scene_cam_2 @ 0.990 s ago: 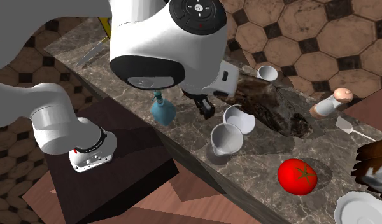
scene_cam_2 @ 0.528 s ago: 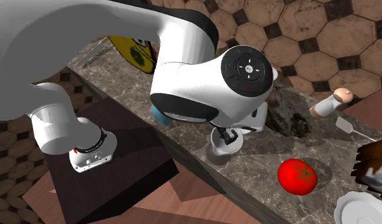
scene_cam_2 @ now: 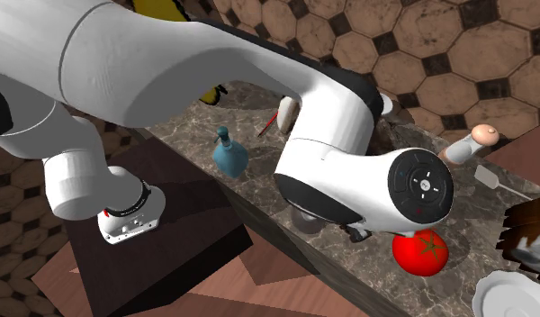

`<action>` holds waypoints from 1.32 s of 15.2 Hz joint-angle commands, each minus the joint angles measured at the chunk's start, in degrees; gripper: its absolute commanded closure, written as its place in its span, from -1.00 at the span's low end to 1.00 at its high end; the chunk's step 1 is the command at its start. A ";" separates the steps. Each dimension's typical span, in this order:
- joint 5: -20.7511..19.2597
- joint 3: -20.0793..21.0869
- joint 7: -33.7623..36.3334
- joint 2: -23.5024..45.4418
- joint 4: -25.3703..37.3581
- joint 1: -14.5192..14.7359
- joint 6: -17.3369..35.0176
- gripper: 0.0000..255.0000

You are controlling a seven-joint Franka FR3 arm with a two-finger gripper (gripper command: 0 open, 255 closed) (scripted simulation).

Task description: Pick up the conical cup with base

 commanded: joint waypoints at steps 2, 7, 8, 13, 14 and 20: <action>1.74 0.09 -1.68 2.26 0.14 -0.93 1.20 -1.00; 3.23 0.52 -3.16 3.77 -2.05 -1.21 4.30 -1.00; 3.43 0.58 -3.34 3.97 -2.28 -1.25 4.65 -1.00; 3.52 0.61 -3.40 4.12 -2.18 -1.30 4.65 1.00; 3.53 0.61 -3.40 4.12 -2.17 -1.31 4.64 1.00; 3.09 0.48 -3.03 3.63 -1.89 -1.18 4.05 1.00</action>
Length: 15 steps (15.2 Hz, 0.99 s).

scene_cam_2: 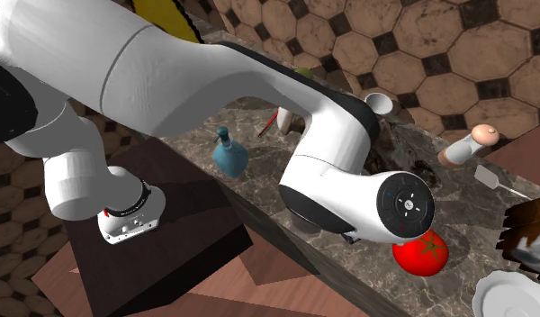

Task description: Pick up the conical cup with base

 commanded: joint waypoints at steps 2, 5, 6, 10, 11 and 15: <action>-0.77 -0.23 0.73 -0.79 1.02 0.15 -1.49 1.00; -1.62 -0.47 1.59 -1.64 2.40 0.29 -3.38 1.00; -1.88 -0.54 1.86 -1.90 2.89 0.33 -4.02 1.00; -2.80 -0.78 2.88 -2.81 4.98 0.43 -6.65 1.00; -2.99 -0.83 3.12 -3.00 5.55 0.44 -7.32 1.00; -3.55 -0.97 3.83 -3.52 7.40 0.45 -9.47 1.00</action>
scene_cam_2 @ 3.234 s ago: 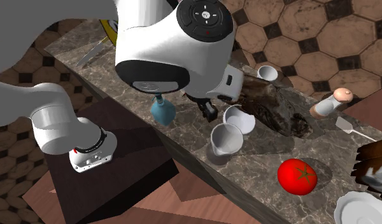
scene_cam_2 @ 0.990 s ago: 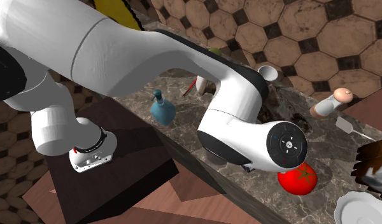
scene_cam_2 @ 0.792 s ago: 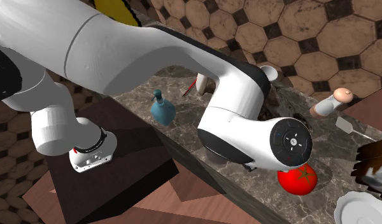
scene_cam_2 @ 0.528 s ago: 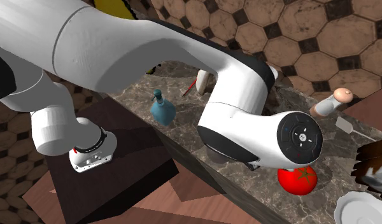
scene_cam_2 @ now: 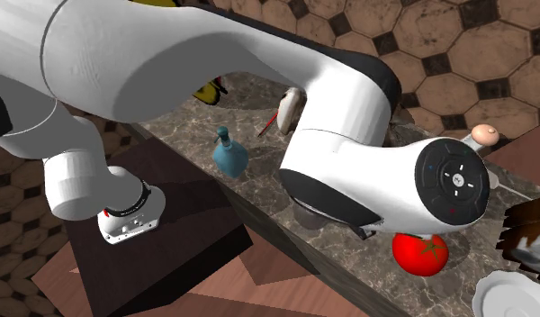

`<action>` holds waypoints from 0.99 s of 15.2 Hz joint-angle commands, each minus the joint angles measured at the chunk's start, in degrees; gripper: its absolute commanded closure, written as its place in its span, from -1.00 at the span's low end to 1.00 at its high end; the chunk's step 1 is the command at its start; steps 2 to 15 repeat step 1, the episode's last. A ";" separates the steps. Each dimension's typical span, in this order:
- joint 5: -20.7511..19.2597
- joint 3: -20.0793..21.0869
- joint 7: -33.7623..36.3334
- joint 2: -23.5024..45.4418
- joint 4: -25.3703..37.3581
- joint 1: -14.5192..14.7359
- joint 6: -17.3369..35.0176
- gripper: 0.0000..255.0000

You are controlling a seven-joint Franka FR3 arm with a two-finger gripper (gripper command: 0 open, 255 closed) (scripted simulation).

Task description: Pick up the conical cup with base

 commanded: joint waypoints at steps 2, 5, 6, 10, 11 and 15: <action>-0.10 0.01 0.22 -0.11 0.35 0.06 -0.39 1.00; -0.10 0.01 0.22 -0.11 0.35 0.06 -0.39 1.00; -0.10 0.01 0.22 -0.11 0.35 0.06 -0.39 1.00; -0.10 0.01 0.22 -0.11 0.35 0.06 -0.39 1.00; -0.10 0.01 0.22 -0.11 0.35 0.06 -0.39 1.00; -0.10 0.01 0.22 -0.11 0.35 0.06 -0.39 1.00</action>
